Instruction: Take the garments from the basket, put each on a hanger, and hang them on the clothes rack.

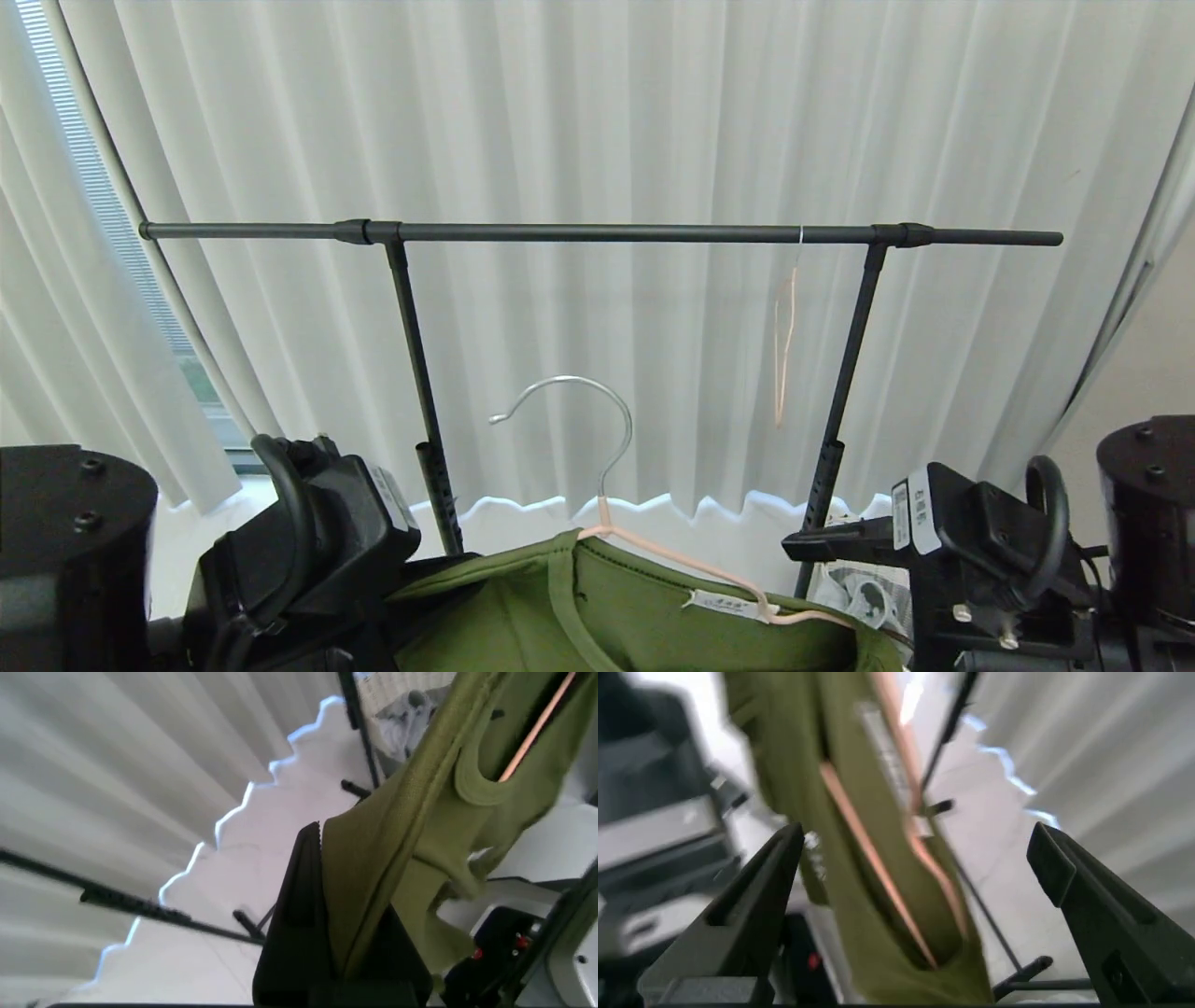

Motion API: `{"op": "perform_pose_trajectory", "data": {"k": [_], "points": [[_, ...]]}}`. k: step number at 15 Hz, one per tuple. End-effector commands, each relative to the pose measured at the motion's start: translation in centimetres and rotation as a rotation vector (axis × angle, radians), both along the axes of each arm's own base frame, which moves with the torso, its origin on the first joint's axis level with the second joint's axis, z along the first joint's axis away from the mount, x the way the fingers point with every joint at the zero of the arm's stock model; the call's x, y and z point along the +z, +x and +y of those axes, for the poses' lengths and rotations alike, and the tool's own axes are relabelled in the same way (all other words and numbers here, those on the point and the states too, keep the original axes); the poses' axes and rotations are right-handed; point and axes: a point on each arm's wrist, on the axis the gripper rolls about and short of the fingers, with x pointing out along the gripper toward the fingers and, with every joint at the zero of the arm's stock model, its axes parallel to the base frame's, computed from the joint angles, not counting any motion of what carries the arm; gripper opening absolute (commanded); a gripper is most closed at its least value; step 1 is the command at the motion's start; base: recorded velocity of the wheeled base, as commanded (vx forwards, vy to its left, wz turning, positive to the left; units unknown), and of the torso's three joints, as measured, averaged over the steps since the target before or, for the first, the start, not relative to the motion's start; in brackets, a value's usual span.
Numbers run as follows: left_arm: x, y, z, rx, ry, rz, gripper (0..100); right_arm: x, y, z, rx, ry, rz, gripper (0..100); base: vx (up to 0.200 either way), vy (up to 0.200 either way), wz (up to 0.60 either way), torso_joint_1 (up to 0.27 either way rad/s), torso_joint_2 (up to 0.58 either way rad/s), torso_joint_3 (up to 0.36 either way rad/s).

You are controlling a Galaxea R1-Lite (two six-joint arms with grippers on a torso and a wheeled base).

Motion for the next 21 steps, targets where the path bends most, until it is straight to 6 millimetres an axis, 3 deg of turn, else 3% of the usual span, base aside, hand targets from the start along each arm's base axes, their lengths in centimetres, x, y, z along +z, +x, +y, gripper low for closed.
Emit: {"op": "perform_pose_trajectory", "data": {"k": [1, 5, 9, 10, 18, 19, 21], "points": [[0.1, -0.3, -0.3, -0.025, -0.007, -0.007, 0, 0.5, 0.4, 0.8, 0.043, -0.005, -0.008, 100, 0.000, 0.000, 0.00, 0.000, 0.00, 0.000], [0.2, -0.7, -0.8, -0.063, -0.014, -0.015, 0, -0.3, 1.2, 3.4, 0.087, -0.046, 0.022, 100, 0.000, 0.000, 0.00, 0.000, 0.00, 0.000], [0.2, -0.7, -0.8, -0.063, -0.018, -0.019, 0, -0.7, 1.2, 3.8, 0.096, -0.058, 0.032, 100, 0.000, 0.000, 0.00, 0.000, 0.00, 0.000], [0.2, -0.7, -0.8, -0.064, -0.018, -0.018, 0, -0.7, 1.2, 3.8, 0.095, -0.059, 0.034, 0, 0.000, 0.000, 0.00, 0.000, 0.00, 0.000], [0.3, -0.9, -0.9, -0.080, -0.020, -0.022, 0, -0.8, 1.2, 3.8, 0.086, -0.064, 0.030, 0, 0.000, 0.000, 0.00, 0.000, 0.00, 0.000], [0.3, -1.0, -1.0, -0.084, -0.018, -0.023, 100, -0.7, 1.2, 3.8, 0.089, -0.062, 0.027, 0, 0.000, 0.000, 0.00, 0.000, 0.00, 0.000], [0.2, -1.0, -1.0, -0.086, -0.015, -0.021, 100, -0.4, 1.1, 3.6, 0.090, -0.051, 0.016, 0, 0.000, 0.000, 0.00, 0.000, 0.00, 0.000]]}}
